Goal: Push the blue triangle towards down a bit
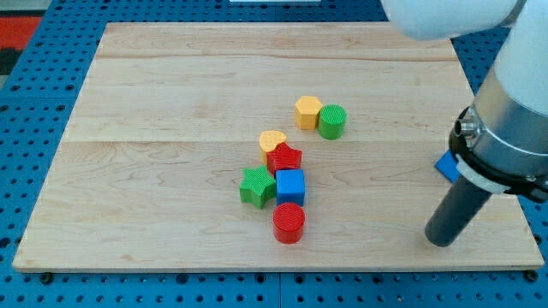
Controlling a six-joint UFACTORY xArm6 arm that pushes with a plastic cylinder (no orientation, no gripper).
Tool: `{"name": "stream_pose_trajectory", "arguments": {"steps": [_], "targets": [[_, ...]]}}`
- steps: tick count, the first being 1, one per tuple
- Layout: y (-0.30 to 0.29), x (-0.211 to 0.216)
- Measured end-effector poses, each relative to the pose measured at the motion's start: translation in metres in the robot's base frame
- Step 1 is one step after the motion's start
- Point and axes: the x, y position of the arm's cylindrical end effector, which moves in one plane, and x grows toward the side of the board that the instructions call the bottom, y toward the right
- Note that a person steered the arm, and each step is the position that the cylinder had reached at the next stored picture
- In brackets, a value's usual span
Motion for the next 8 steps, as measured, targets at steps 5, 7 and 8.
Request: {"name": "stream_pose_trajectory", "arguments": {"steps": [5, 7, 8], "targets": [[0.102, -0.008], [0.139, -0.023], [0.110, -0.070]]}}
